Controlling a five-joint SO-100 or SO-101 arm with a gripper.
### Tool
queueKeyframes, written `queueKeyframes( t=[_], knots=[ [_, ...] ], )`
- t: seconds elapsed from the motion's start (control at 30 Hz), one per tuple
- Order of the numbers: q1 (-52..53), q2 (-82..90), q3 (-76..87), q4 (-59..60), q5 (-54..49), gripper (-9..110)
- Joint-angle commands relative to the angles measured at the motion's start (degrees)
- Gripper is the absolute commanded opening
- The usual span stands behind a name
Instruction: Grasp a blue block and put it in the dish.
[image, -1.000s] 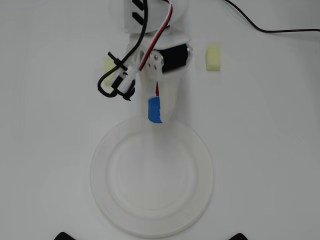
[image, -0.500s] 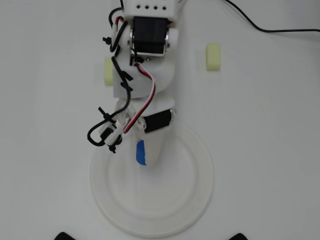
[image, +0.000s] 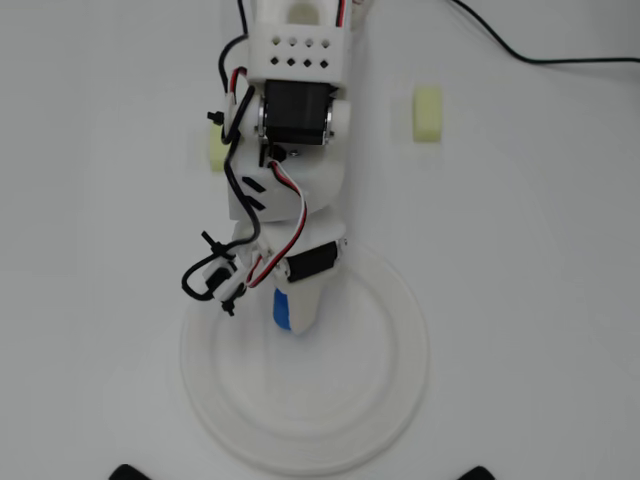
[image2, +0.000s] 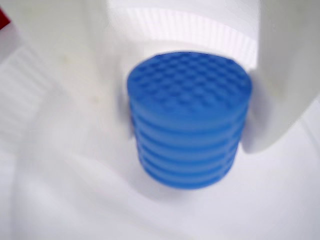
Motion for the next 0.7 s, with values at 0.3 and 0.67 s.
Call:
queueKeyframes(
  t=[0.3, 0.67],
  knots=[
    [-0.70, 1.85, -3.25, 1.14, -0.26, 8],
    [-0.79, 7.73, -3.78, 6.33, -0.53, 31]
  ],
)
